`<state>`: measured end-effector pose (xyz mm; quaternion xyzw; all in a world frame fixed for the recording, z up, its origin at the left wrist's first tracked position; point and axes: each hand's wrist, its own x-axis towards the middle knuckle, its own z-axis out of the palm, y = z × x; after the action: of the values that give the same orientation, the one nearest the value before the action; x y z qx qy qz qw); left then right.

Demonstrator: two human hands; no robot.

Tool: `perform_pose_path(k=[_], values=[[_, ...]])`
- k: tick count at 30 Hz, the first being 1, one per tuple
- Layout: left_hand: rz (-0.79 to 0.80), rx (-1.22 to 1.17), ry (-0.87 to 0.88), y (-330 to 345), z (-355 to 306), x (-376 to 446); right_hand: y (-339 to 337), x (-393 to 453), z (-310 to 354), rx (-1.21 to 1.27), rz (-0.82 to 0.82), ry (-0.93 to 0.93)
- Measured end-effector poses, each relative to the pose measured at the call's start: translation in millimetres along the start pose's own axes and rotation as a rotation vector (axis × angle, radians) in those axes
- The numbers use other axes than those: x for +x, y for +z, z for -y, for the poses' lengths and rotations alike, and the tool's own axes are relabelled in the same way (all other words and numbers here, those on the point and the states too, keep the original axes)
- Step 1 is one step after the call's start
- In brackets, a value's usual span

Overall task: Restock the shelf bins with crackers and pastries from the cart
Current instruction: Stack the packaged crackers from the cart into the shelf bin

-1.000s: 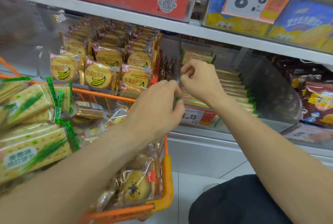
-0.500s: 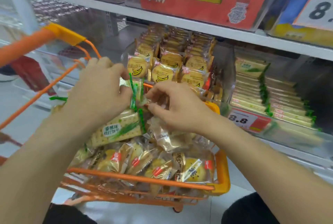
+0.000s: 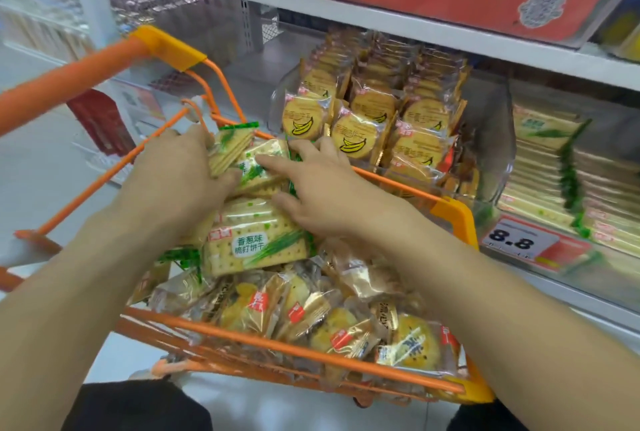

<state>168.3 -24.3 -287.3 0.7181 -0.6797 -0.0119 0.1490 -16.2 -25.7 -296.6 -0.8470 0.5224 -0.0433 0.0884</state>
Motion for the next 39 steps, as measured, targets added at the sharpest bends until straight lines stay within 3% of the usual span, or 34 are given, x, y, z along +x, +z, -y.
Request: perform_pose_path(k=[8, 12, 16, 20, 23, 26, 29, 32, 35, 39], values=[[-0.141, -0.183, 0.022, -6.7, -11.6, -7.3, 0.0, 0.5, -9.9, 0.633, -0.389, 0.132], [-0.139, -0.308, 0.006, -14.6, -18.7, -10.9, -7.6, -20.2, -31.2, 0.965, -0.42, 0.24], [-0.056, -0.528, -0.064, -13.5, -22.1, -11.1, -31.3, -48.2, -54.8, 1.512, -0.373, 0.44], [-0.046, -0.735, -0.101, -12.9, -25.9, -6.4, -52.8, -67.3, -78.6, 1.781, -0.493, 0.51], [-0.1, -0.785, 0.06, -12.3, -38.4, -11.7, -55.7, -80.4, -88.3, 2.025, -0.538, 0.51], [-0.088, -0.677, 0.337, -8.9, -55.4, -20.0, -49.5, -87.6, -91.9, 2.198, -0.522, 0.496], [-0.074, -0.604, 0.546, -4.8, -73.8, -28.7, -38.2, -91.4, -88.6, 2.248, -0.506, 0.504], [-0.089, -0.623, 0.666, -0.9, -91.3, -37.4, -23.7, -93.0, -87.6, 2.055, -0.581, 0.587], [-0.082, -0.71, 0.679, 2.0, -101.4, -40.6, -19.1, -93.0, -88.1, 1.821, -0.656, 0.684], [-0.036, -0.793, 0.636, 6.3, -103.3, -40.0, -24.2, -96.5, -90.2, 1.891, -0.585, 0.643]])
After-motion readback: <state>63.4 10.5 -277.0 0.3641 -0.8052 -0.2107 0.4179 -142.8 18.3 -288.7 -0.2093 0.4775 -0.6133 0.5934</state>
